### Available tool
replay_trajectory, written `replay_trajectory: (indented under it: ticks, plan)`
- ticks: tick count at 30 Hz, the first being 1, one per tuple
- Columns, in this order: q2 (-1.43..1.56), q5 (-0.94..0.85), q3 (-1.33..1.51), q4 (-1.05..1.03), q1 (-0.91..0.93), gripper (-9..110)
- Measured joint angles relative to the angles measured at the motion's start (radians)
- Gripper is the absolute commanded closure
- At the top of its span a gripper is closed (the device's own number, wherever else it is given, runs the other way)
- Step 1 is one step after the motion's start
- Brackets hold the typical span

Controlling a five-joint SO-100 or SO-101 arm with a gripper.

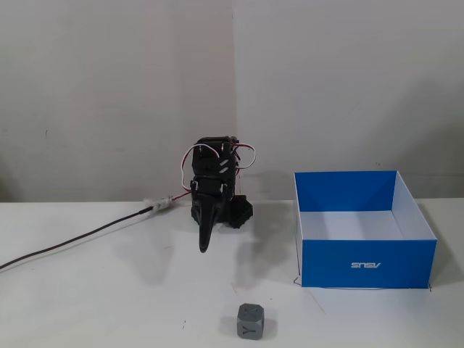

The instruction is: Pick the gray block and keep it in the box.

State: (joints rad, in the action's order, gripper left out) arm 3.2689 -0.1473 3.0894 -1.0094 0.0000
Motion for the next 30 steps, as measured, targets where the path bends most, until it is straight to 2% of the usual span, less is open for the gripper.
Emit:
replay_trajectory:
  ticks: [13,19,21,26,30]
  plan:
    - [0.0,0.011,-0.003,-0.002,0.029,101]
    - [-0.003,0.014,-0.153,-0.005,0.012,101]
    - [-0.098,0.012,-0.232,0.006,-0.006,101]
    - [-0.637,0.018,-0.465,0.034,-0.055,101]
    - [-0.718,0.005,-0.52,-0.003,-0.201,101]
